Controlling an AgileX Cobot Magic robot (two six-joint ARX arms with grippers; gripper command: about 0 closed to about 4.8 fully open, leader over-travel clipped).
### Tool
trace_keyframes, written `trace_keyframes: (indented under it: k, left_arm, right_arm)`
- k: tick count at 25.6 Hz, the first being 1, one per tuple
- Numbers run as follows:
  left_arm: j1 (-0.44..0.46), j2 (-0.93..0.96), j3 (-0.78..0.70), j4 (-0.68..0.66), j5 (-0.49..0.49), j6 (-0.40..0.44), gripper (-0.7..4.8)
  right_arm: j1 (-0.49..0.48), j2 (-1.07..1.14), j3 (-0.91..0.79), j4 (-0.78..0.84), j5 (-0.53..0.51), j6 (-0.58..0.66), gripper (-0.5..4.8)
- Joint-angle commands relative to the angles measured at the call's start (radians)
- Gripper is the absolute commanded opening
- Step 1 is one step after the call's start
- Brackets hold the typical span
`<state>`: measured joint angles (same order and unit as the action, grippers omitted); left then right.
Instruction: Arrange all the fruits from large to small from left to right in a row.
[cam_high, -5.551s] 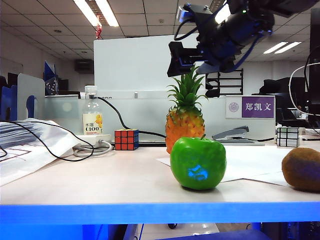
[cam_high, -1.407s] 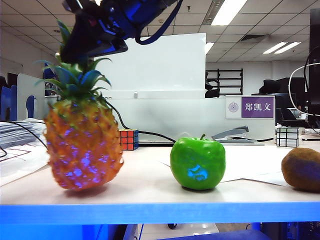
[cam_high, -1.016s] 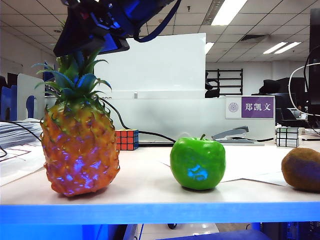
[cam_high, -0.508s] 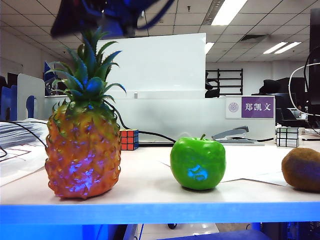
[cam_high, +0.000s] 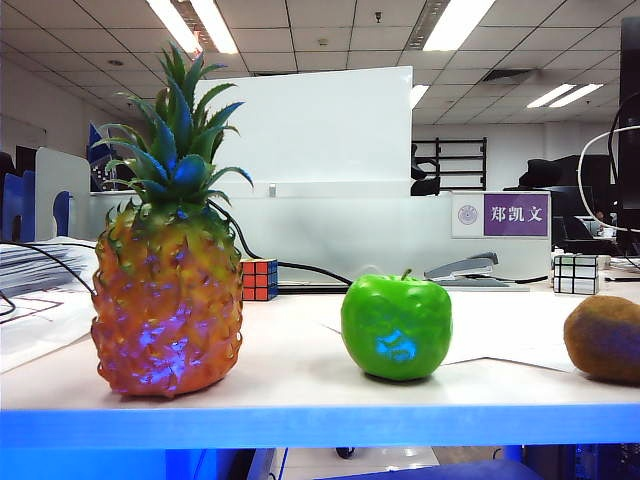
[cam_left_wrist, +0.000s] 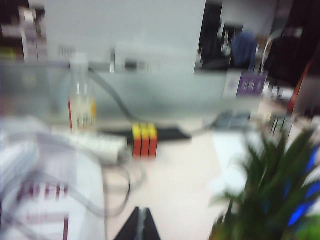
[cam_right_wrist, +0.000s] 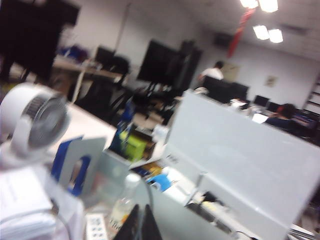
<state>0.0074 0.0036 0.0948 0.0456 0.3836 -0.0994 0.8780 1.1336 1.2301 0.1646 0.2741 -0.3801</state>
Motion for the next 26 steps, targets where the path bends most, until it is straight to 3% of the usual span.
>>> trace_keyframes:
  k: [1, 4, 9, 13, 16, 18, 20, 23, 26]
  left_arm:
    - [0.001, -0.002, 0.035, 0.044, -0.052, -0.056, -0.05]
    - [0.001, -0.002, 0.037, 0.114, -0.073, -0.139, -0.05]
    - [0.000, -0.002, 0.041, 0.166, 0.097, -0.261, -0.05]
    - [0.000, -0.002, 0.041, 0.166, 0.257, -0.364, -0.05]
    - [0.000, -0.002, 0.041, 0.154, 0.303, -0.377, -0.05]
    - [0.000, -0.002, 0.041, 0.126, 0.302, -0.376, -0.05]
    - [0.000, -0.002, 0.041, 0.108, 0.302, -0.376, -0.05]
    - [0.000, -0.002, 0.041, 0.109, 0.302, -0.377, -0.05]
    - [0.000, -0.002, 0.041, 0.109, 0.302, -0.379, -0.05]
  right_arm:
    - [0.001, -0.163, 0.006, -0.249, 0.020, 0.092, -0.01]
    - [0.000, -0.315, 0.006, -0.555, 0.023, 0.233, -0.01]
    - [0.001, -0.460, 0.006, -1.035, 0.023, 0.427, -0.02]
    - [0.001, -0.488, 0.003, -1.307, 0.014, 0.570, -0.01]
    - [0.001, -0.486, -0.002, -1.423, 0.012, 0.598, -0.02]
    - [0.001, -0.501, -0.044, -1.397, 0.012, 0.595, -0.01]
    - [0.002, -0.535, -0.124, -1.260, 0.010, 0.562, -0.02]
    - [0.002, -0.640, -0.328, -0.870, -0.068, 0.461, -0.01]
    - [0.002, -0.742, -0.494, -0.587, -0.067, 0.424, -0.01]
